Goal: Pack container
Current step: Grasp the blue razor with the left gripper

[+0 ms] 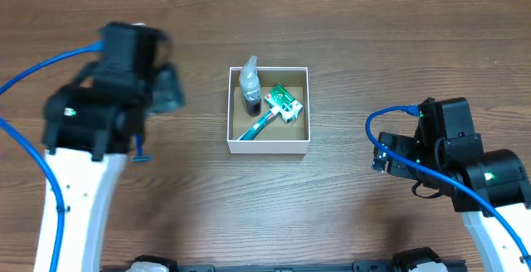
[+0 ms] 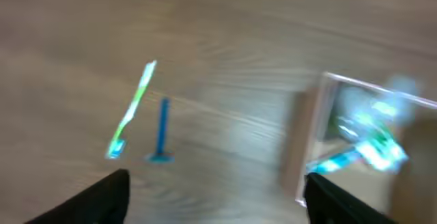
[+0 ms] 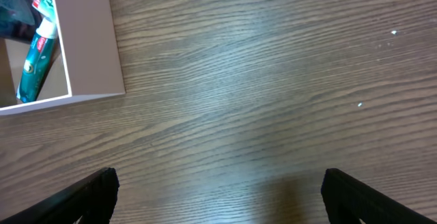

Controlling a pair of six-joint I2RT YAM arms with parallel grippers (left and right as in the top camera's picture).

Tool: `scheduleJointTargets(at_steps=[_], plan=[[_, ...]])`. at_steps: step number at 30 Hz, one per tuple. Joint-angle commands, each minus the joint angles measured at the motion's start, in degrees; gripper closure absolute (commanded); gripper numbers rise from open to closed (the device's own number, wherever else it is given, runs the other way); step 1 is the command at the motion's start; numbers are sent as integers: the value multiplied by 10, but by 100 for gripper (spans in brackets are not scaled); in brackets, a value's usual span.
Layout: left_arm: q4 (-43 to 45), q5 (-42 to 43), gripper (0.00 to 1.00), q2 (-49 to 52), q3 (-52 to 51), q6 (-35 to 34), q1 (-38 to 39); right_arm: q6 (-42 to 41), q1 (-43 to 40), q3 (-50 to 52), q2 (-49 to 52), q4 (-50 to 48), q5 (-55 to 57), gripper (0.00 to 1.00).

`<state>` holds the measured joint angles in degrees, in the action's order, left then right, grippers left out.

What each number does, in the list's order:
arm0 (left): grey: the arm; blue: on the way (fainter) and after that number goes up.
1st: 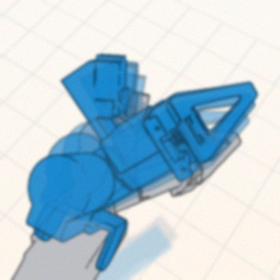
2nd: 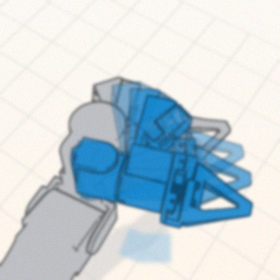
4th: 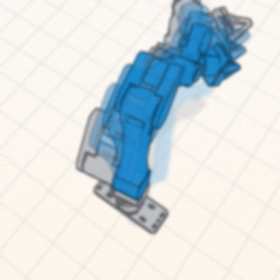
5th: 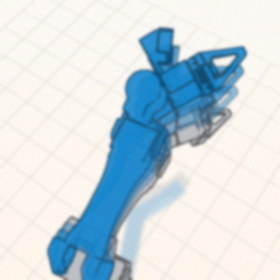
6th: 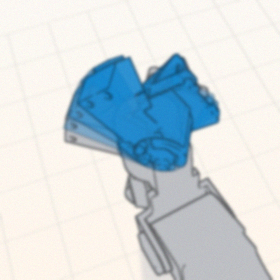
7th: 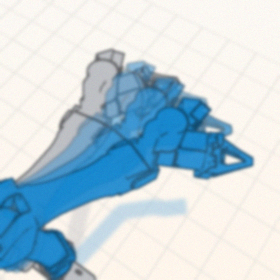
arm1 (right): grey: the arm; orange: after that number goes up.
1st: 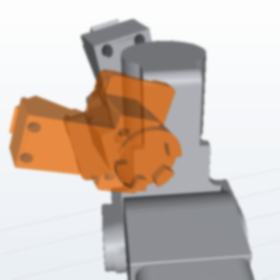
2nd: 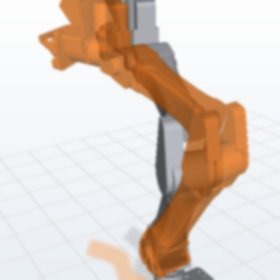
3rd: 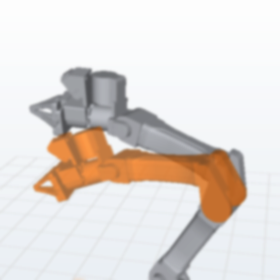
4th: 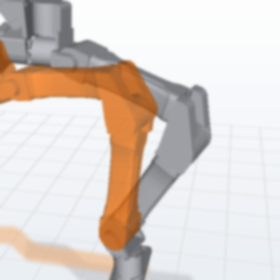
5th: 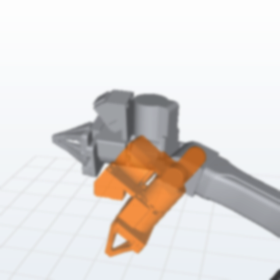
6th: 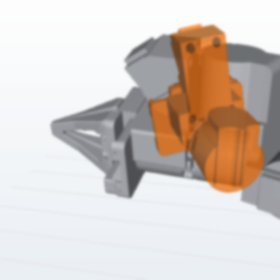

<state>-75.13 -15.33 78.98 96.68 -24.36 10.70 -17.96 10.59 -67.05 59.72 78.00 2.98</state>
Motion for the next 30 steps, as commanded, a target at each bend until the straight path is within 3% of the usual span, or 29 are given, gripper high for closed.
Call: scheduleJointTargets(at_steps=[1,5,12,19,24,30], plan=[[60,101,13,33,-126,36,-132,4,-1,-1,-6,-4,4,3],[176,139,11,113,-262,33,-226,4,-1,-1,-6,-3,4,3],[267,152,9,264,-274,59,-263,4,-1,-1,-6,-3,4,3],[324,152,10,310,-274,66,-260,4,-1,-1,-6,-3,4,3],[334,146,15,318,-275,66,-261,4,-1,-1,-6,-2,4,3],[320,143,14,379,-275,66,-261,4,-1,-1,-6,0,3,3]])
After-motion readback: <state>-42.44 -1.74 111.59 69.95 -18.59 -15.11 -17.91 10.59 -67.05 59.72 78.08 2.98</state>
